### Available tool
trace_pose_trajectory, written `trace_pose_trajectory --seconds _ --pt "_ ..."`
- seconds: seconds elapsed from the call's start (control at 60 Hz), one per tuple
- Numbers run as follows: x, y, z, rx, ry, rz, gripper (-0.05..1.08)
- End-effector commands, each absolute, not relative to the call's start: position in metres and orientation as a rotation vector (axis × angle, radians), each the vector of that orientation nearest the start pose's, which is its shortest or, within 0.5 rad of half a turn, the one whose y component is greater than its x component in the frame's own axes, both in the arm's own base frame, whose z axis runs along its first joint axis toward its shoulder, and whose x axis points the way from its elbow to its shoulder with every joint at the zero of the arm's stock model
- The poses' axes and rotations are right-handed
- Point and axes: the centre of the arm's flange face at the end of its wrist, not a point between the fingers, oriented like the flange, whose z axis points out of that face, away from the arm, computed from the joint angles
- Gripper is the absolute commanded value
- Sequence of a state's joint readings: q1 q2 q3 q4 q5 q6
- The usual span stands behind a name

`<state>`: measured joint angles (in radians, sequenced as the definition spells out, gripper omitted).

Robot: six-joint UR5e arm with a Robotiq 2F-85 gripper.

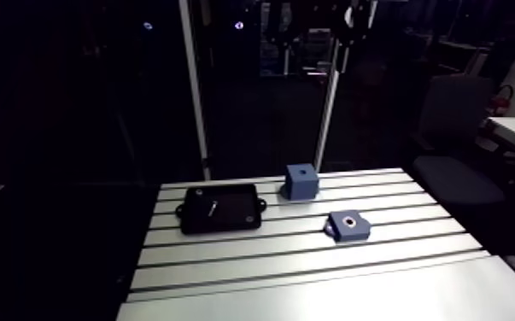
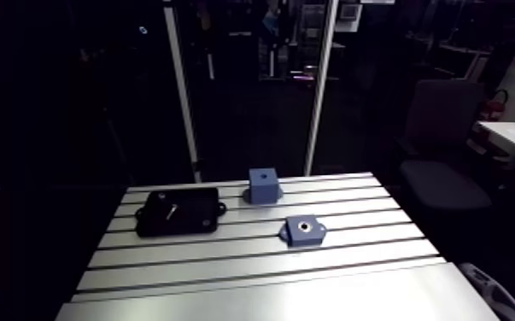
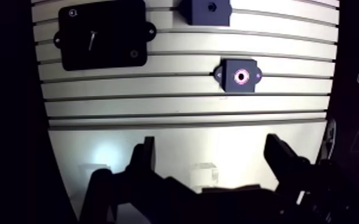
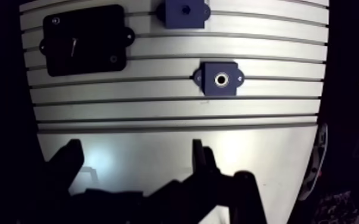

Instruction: Pick up the bearing and press it into the housing until flush.

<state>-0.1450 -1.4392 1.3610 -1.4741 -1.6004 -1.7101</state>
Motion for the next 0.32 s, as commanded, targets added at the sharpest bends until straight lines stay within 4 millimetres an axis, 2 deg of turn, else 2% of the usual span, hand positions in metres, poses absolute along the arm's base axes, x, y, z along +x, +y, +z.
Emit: trace_pose_trajectory --seconds 0.017,0.317 --pt "-0.5581 -0.0534 0.5131 -0.001 3.120 0.038 0.01" --pt "-0.5578 -0.0494 0.5133 0.010 3.120 0.038 0.01"
